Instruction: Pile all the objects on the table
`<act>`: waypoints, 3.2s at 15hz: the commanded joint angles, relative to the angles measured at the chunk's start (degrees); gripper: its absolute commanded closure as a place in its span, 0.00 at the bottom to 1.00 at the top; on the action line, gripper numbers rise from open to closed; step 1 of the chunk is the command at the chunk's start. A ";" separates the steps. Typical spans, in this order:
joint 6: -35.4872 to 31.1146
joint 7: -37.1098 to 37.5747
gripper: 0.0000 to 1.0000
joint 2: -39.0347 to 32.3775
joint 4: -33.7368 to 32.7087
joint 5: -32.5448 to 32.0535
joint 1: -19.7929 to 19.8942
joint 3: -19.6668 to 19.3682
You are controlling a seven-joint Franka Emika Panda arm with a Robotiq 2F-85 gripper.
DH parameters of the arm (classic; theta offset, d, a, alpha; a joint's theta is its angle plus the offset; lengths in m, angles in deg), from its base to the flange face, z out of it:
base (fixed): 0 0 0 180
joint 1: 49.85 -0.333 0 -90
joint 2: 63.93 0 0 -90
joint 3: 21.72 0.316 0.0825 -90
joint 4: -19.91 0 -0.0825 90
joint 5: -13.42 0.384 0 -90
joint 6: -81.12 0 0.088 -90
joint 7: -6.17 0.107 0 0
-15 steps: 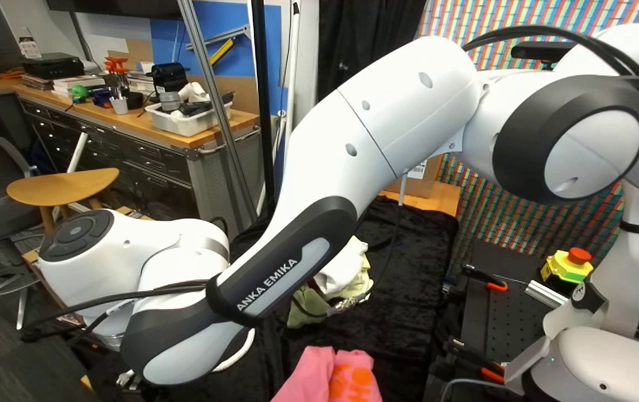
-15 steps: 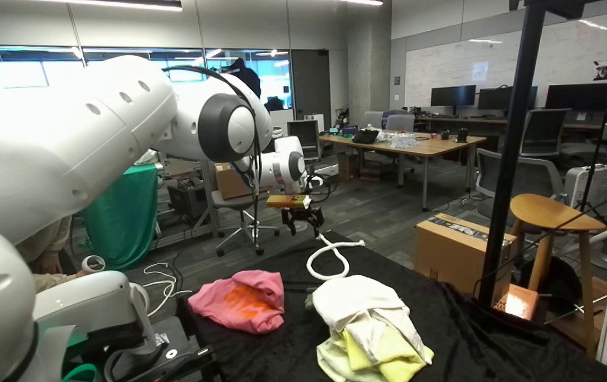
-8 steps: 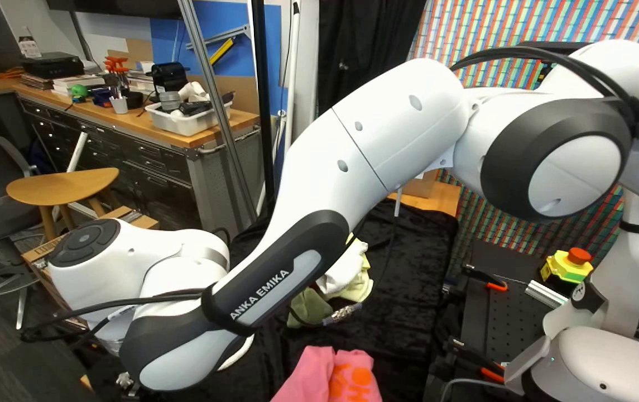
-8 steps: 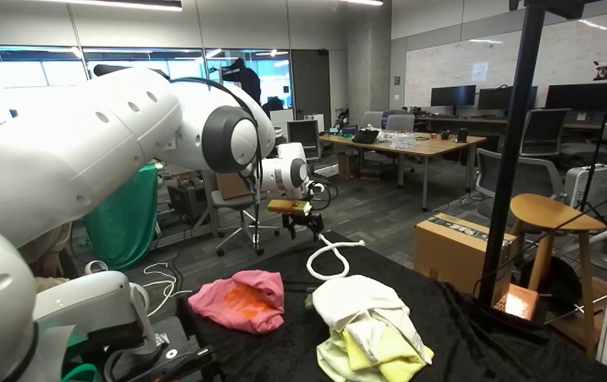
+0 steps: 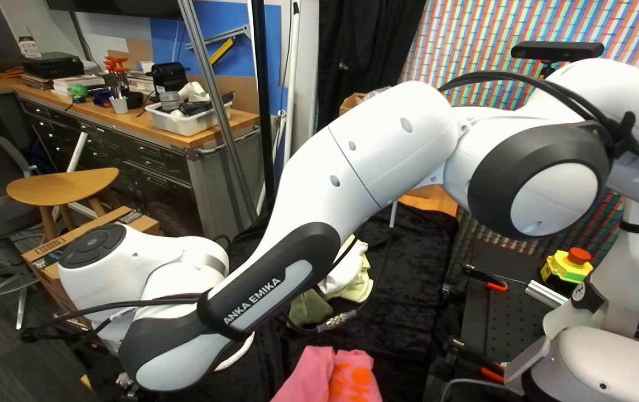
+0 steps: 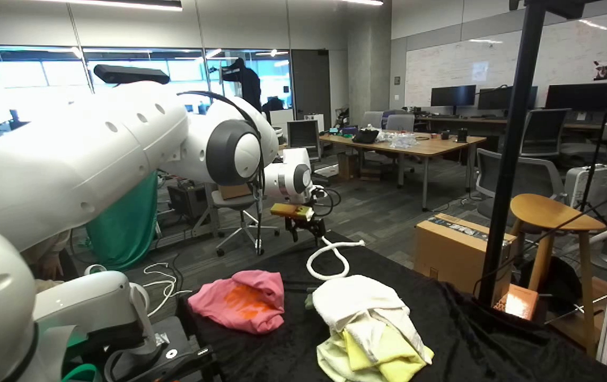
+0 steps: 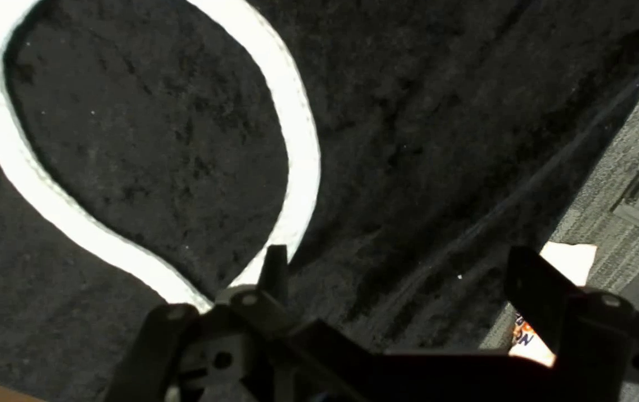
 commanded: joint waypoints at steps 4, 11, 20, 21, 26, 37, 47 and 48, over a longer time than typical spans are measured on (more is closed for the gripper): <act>1.22 -0.88 0.00 -2.53 -4.29 0.80 1.29 0.49; 2.08 -1.43 0.00 -3.31 -5.52 2.48 0.83 -0.98; 3.18 -0.86 0.42 -3.65 -5.51 1.58 2.12 0.43; 3.29 -0.90 0.49 -3.63 -5.57 1.66 2.21 0.51; 3.73 -0.96 0.87 -3.67 -6.09 1.81 2.67 0.73; 5.85 -0.64 0.98 -3.59 -5.28 1.41 2.86 0.47; 6.86 3.91 0.99 4.19 2.75 0.58 3.57 -1.11; 6.65 4.56 0.99 5.55 3.98 0.55 3.68 -1.25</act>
